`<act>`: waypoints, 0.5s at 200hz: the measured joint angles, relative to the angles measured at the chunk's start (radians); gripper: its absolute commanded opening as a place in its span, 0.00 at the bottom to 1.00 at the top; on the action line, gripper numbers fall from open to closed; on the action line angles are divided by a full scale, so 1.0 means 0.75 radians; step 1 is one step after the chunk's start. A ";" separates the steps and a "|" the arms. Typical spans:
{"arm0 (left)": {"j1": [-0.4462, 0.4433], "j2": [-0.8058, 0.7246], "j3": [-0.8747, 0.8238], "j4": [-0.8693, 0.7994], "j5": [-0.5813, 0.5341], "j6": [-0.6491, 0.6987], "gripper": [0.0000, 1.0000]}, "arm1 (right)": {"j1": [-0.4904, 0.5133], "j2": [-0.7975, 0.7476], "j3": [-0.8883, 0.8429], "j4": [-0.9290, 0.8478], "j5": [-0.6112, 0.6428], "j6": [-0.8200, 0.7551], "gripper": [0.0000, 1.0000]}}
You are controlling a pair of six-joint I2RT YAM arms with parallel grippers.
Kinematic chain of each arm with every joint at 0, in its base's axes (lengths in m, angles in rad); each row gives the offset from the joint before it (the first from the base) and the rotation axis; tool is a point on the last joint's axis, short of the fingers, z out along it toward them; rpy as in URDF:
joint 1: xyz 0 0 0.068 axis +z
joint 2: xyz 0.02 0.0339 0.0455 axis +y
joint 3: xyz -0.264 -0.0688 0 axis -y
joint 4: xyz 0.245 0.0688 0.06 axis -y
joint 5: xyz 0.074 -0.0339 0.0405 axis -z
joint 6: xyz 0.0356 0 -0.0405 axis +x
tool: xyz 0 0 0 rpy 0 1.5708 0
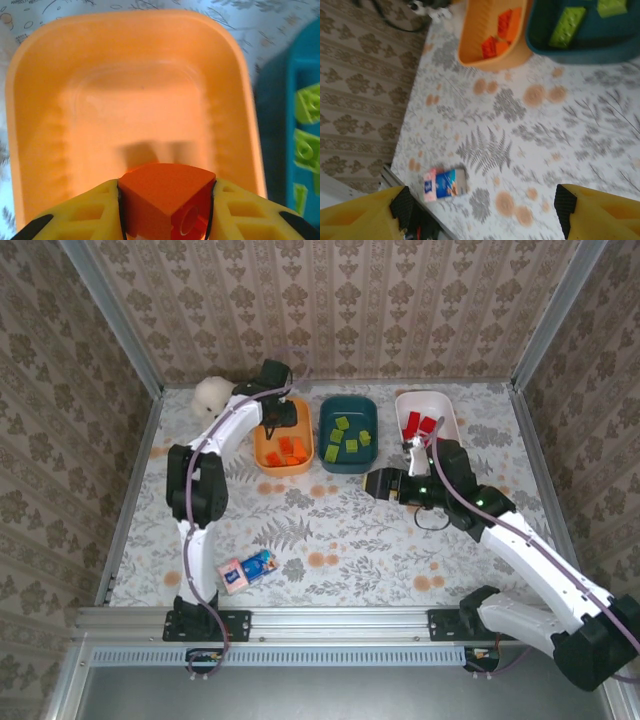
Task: Sort the legos into containers by color
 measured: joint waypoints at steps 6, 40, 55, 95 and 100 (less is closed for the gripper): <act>0.010 0.041 0.040 -0.002 0.005 -0.007 0.32 | 0.014 0.013 -0.004 0.050 0.012 0.004 0.80; 0.040 0.213 0.201 -0.014 0.027 -0.038 0.32 | 0.083 0.048 -0.028 0.275 0.107 0.008 0.81; 0.041 0.244 0.225 -0.016 0.038 -0.047 0.33 | 0.089 0.069 -0.028 0.323 0.127 0.008 0.81; 0.042 0.294 0.261 -0.028 0.087 -0.068 0.39 | 0.089 0.105 -0.028 0.347 0.165 0.008 0.81; 0.042 0.299 0.261 -0.032 0.095 -0.073 0.40 | 0.089 0.106 -0.028 0.347 0.168 0.008 0.81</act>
